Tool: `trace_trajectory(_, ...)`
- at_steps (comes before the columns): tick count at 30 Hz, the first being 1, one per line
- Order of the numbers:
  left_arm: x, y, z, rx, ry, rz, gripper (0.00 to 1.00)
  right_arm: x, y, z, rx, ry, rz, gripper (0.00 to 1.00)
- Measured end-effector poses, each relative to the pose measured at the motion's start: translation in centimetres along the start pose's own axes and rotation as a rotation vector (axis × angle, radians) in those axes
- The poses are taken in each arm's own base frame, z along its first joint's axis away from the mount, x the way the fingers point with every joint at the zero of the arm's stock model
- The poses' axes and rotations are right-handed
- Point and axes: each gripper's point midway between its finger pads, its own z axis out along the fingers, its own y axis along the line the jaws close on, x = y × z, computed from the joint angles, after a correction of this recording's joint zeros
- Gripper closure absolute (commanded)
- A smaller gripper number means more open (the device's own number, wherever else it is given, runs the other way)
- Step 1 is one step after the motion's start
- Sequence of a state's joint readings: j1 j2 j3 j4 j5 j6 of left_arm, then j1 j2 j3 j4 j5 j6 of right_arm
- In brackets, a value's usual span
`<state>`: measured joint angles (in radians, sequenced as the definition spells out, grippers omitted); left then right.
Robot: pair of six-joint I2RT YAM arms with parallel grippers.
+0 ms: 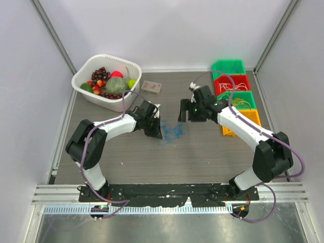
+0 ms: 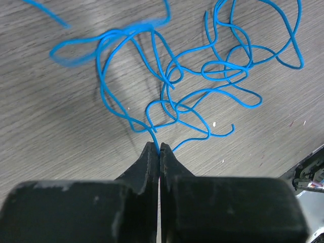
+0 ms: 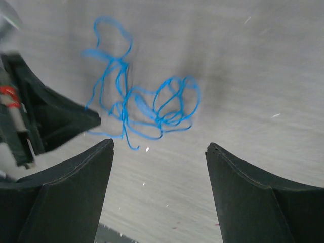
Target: Untangle the cables
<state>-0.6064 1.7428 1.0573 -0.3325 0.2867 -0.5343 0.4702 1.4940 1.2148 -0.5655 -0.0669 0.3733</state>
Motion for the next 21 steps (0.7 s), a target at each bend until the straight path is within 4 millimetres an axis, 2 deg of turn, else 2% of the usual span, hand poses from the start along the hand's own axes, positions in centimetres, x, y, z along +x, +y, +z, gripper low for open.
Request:
trace_trajectory(1,-0.1,0.0,0.1,-0.001,-0.002,0.001,1.00,1.9,0.6,0.9,-0.031,0.050,0.004,0.21)
trace_trajectory(3,-0.1,-0.1,-0.3,0.000,-0.007,0.001,1.00,4.4,1.0,2.3,-0.056,0.123,0.011,0.21)
trace_trajectory(5,0.0,-0.4,-1.4,0.008,-0.025,0.006,1.00,5.7,1.4,3.4,-0.077,0.171,0.010,0.25)
trace_trajectory(7,0.1,-1.1,-3.4,0.032,-0.063,0.015,1.00,6.3,2.2,4.6,-0.104,0.187,0.003,0.38)
trace_trajectory(8,0.0,-1.7,-4.7,0.049,-0.088,0.021,1.00,6.5,2.5,5.1,-0.114,0.194,-0.002,0.54)
trace_trajectory(9,-0.4,-2.4,-6.1,0.069,-0.119,0.030,1.00,6.7,2.8,5.7,-0.120,0.201,-0.004,0.64)
trace_trajectory(10,-0.7,-2.9,-7.2,0.084,-0.145,0.038,1.00,7.0,2.9,6.2,-0.122,0.207,-0.010,0.78)
trace_trajectory(11,-1.1,-3.5,-8.5,0.103,-0.179,0.049,1.00,7.4,3.1,6.7,-0.122,0.219,-0.006,0.80)
trace_trajectory(12,-1.3,-4.1,-9.9,0.116,-0.209,0.060,1.00,7.9,3.2,7.5,-0.115,0.237,0.001,0.95)
trace_trajectory(13,-1.4,-4.3,-10.8,0.117,-0.227,0.067,1.00,8.2,3.1,7.9,-0.110,0.247,-0.003,1.00)
trace_trajectory(15,-1.7,-4.5,-12.9,0.101,-0.264,0.080,1.00,8.8,2.6,8.7,-0.072,0.263,-0.002,0.99)
trace_trajectory(17,-2.5,-4.4,-15.9,0.051,-0.337,0.103,1.00,9.0,1.7,9.0,-0.015,0.263,-0.007,0.99)
trace_trajectory(19,-4.4,-4.5,-20.4,-0.004,-0.481,0.129,1.00,8.6,0.3,9.0,0.064,0.241,-0.017,0.99)
trace_trajectory(21,-6.3,-5.0,-25.9,-0.034,-0.665,0.150,1.00,8.1,-1.0,9.1,0.128,0.215,-0.027,0.99)
